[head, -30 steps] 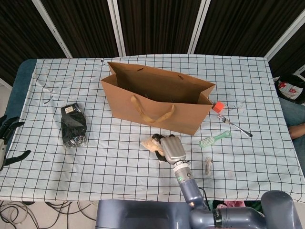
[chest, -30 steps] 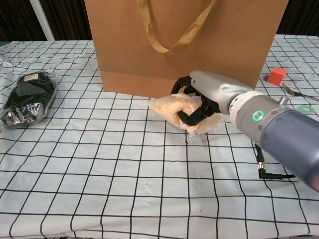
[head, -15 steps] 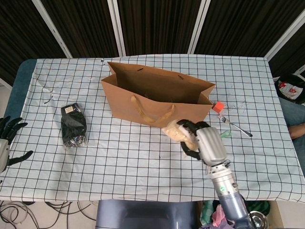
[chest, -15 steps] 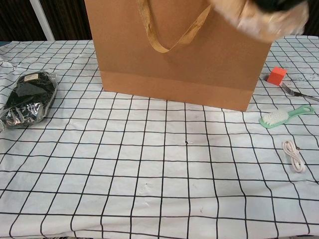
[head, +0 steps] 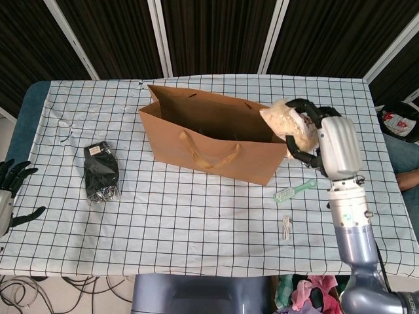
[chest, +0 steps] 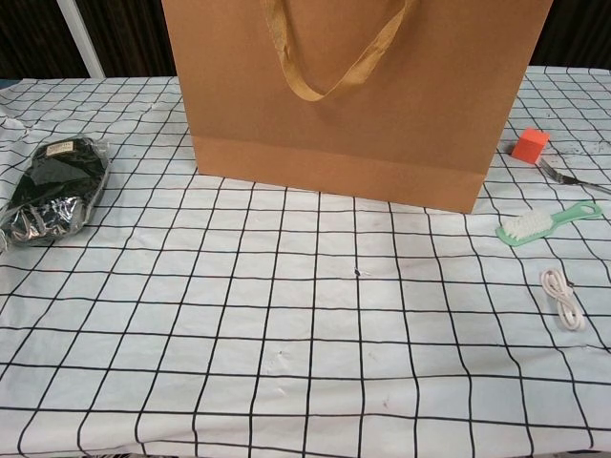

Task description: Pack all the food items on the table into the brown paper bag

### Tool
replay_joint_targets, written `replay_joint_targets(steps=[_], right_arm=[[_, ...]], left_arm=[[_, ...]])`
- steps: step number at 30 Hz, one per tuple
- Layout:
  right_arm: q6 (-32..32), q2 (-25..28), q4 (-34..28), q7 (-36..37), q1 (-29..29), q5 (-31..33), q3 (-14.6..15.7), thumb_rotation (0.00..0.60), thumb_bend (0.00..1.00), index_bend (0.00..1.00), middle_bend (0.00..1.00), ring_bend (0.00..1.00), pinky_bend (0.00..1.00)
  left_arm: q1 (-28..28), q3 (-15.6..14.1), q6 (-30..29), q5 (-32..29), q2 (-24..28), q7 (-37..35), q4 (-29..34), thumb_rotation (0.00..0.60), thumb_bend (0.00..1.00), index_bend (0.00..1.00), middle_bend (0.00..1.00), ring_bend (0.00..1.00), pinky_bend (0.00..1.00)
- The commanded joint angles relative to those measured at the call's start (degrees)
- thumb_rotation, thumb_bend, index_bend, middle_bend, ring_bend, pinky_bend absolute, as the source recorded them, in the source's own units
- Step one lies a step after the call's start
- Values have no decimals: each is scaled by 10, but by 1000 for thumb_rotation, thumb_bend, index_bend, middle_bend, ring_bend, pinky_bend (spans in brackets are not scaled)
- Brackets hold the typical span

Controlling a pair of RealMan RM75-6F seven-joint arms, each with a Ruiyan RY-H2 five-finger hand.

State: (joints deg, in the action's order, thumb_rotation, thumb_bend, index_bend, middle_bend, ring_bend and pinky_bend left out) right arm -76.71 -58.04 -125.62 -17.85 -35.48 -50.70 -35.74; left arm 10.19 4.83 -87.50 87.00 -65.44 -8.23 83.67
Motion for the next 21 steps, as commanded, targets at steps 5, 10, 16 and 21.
replay_joint_targets(steps=[5, 10, 16, 21], right_arm=[[118, -12, 144, -7, -136, 118, -34, 600, 404, 354, 421, 509, 354], [136, -55, 203, -23, -199, 158, -24, 600, 403, 354, 420, 509, 354], [158, -104, 240, -15, -242, 177, -3, 600, 403, 355, 419, 507, 353], [166, -121, 262, -34, -263, 185, 24, 600, 386, 353, 386, 472, 333]], left_arm=[[0, 2, 5, -4, 0, 2, 0, 600, 83, 216, 124, 7, 51], [1, 3, 11, -8, 0, 5, -1, 600, 83, 216, 122, 7, 51], [0, 6, 10, -12, 1, 2, 0, 600, 83, 215, 120, 7, 51], [-2, 8, 9, -14, 5, -6, 0, 600, 82, 215, 120, 7, 51]])
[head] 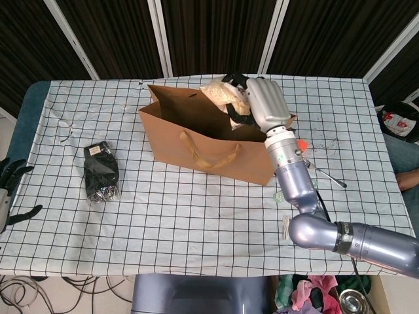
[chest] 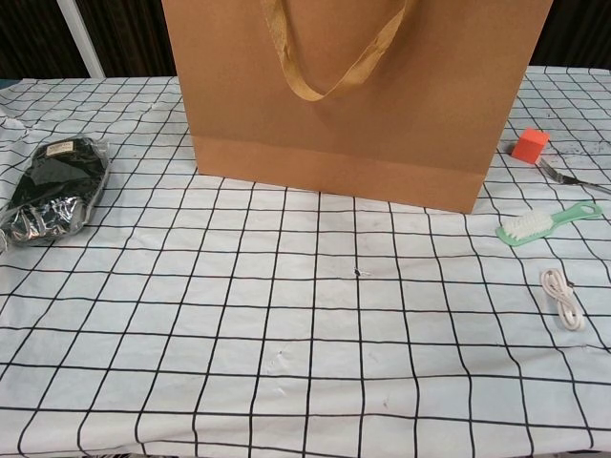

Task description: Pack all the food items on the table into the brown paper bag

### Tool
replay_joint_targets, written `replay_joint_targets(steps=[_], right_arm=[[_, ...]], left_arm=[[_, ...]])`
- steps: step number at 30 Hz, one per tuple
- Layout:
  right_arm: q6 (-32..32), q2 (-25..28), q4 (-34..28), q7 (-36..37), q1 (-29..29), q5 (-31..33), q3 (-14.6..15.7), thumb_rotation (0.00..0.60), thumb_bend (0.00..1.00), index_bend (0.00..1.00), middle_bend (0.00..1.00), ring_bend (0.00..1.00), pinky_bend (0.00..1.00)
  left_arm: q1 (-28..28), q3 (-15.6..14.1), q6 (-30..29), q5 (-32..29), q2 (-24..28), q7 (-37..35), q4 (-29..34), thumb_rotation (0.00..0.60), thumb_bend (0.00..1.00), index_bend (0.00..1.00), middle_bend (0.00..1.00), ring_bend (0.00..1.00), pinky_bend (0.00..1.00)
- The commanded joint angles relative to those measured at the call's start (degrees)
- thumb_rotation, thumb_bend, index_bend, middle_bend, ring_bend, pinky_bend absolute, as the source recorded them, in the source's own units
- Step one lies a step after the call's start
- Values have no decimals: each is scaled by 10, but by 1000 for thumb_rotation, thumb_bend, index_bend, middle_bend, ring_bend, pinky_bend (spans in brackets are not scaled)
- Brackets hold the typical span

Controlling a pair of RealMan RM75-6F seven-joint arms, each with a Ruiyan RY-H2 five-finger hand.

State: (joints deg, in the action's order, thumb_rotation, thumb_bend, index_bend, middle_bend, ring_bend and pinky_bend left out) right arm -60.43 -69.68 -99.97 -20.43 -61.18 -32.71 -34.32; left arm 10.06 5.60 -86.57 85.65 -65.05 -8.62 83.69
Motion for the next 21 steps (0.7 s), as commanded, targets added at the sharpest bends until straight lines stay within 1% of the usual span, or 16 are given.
replay_joint_targets(steps=[1, 4, 6, 10, 13, 17, 18, 19, 20, 21], right_arm=[[5, -3, 4, -10, -7, 6, 13, 600, 377, 347, 376, 462, 325], [13, 5, -2, -17, -8, 13, 21, 600, 307, 292, 308, 381, 291], [17, 10, -5, -21, -9, 19, 24, 600, 242, 243, 259, 325, 278], [28, 25, -18, -29, -10, 27, 33, 600, 141, 144, 175, 251, 264], [41, 45, -32, -31, -10, 36, 38, 600, 116, 93, 123, 223, 255], [31, 73, -46, -17, 3, 37, 33, 600, 114, 73, 111, 217, 247], [22, 84, -50, -14, 11, 34, 31, 600, 114, 70, 111, 217, 243], [-6, 116, -60, -20, 36, 18, 36, 600, 114, 68, 111, 217, 240], [-30, 153, -83, -22, 69, -6, 45, 600, 114, 65, 111, 217, 237], [-44, 175, -99, -18, 92, -24, 52, 600, 114, 64, 111, 217, 237]], left_arm=[[-1, 0, 0, 0, 1, -3, 0, 600, 83, 215, 120, 7, 51], [-1, 1, 1, -1, 2, -4, 0, 600, 83, 214, 119, 7, 51], [0, 1, 2, -1, 2, -5, 0, 600, 83, 212, 118, 7, 51], [-1, 0, 6, -3, 4, -3, 1, 600, 83, 211, 115, 7, 51], [-2, 1, 5, -5, 5, 0, 5, 600, 83, 209, 113, 7, 51], [-3, 4, 2, -7, 5, 0, 4, 600, 82, 208, 112, 7, 51], [-4, 5, 2, -9, 5, 0, 3, 600, 82, 208, 112, 7, 51], [-4, 6, 2, -12, 6, 0, 3, 600, 82, 208, 112, 7, 51], [-5, 8, 2, -15, 7, -2, 3, 600, 82, 208, 112, 7, 51], [-5, 9, 1, -15, 7, -2, 4, 600, 82, 208, 112, 7, 51]])
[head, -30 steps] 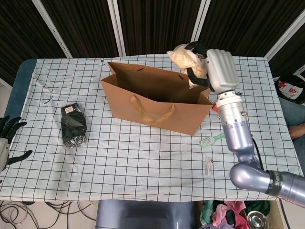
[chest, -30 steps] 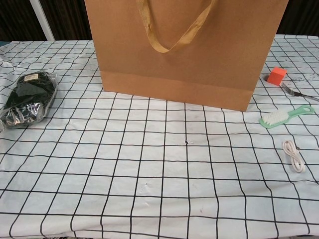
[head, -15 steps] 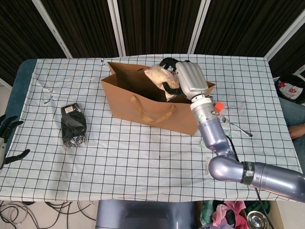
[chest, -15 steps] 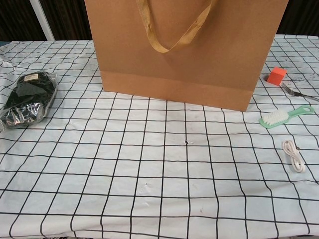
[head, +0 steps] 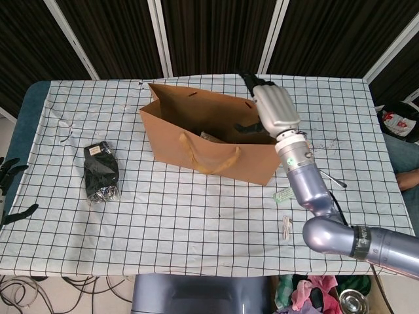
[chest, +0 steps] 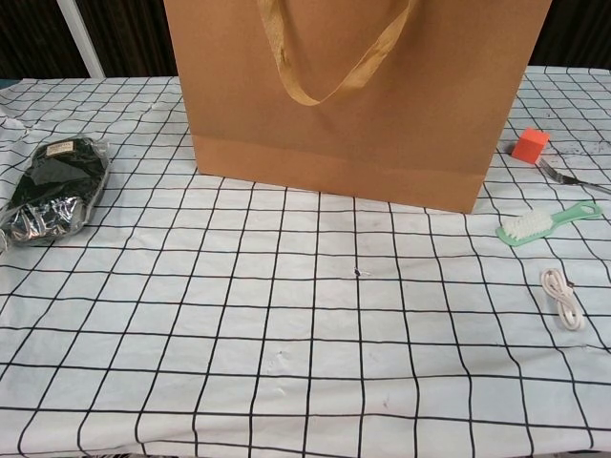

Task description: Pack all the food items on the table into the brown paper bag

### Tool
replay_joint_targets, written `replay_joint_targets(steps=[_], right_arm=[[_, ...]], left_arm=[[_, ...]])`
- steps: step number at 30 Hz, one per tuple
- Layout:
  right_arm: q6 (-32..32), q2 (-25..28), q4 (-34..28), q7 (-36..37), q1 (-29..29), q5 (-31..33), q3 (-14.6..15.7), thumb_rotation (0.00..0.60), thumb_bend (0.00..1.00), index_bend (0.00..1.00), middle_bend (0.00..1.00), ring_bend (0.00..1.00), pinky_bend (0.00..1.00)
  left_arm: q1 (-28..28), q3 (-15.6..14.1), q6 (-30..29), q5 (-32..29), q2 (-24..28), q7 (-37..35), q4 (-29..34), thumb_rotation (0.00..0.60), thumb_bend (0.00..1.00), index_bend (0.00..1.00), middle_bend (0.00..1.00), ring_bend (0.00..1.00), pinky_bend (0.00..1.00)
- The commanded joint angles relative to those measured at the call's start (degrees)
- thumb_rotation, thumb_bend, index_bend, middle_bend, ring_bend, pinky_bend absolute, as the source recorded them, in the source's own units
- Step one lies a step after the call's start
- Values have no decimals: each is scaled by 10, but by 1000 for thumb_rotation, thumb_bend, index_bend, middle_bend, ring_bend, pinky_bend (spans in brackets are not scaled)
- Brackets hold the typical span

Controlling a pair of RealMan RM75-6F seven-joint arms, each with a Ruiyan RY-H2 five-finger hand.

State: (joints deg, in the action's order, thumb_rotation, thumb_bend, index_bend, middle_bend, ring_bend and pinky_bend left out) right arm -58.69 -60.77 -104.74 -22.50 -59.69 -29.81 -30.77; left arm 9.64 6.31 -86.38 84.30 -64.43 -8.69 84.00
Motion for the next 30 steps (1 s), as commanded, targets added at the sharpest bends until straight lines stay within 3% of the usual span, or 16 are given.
replay_joint_targets(steps=[1, 5, 8, 11, 15, 23, 30], right_arm=[[-75, 106, -66, 8, 100, -72, 24, 600, 114, 62, 111, 217, 237], [-122, 177, -121, 57, 211, -165, 72, 600, 115, 62, 114, 217, 237], [-172, 210, -139, 103, 316, -281, 141, 600, 115, 62, 128, 217, 237], [-248, 191, -105, 114, 415, -407, 226, 600, 116, 62, 130, 217, 236], [-309, 124, -29, 116, 488, -477, 287, 600, 118, 61, 130, 217, 233], [-359, 9, 75, 167, 557, -505, 313, 600, 120, 61, 129, 216, 231], [-344, -41, 138, 165, 554, -520, 305, 600, 120, 61, 125, 213, 231]], left_arm=[[-1, 2, -2, -2, 1, -2, 1, 600, 83, 209, 112, 7, 51], [-4, 1, -6, 2, 4, -1, 5, 600, 83, 209, 112, 7, 51], [-7, 0, -8, 2, 8, 3, 12, 600, 83, 208, 112, 7, 51], [-11, -3, -10, 1, 9, 16, 17, 600, 82, 208, 111, 7, 51], [-18, -13, -6, 2, 14, 24, 26, 600, 83, 206, 107, 7, 51], [-35, -25, -13, 6, 29, 24, 49, 600, 82, 179, 94, 7, 51], [-32, -44, 7, 29, 39, 10, 59, 600, 82, 179, 93, 7, 51]])
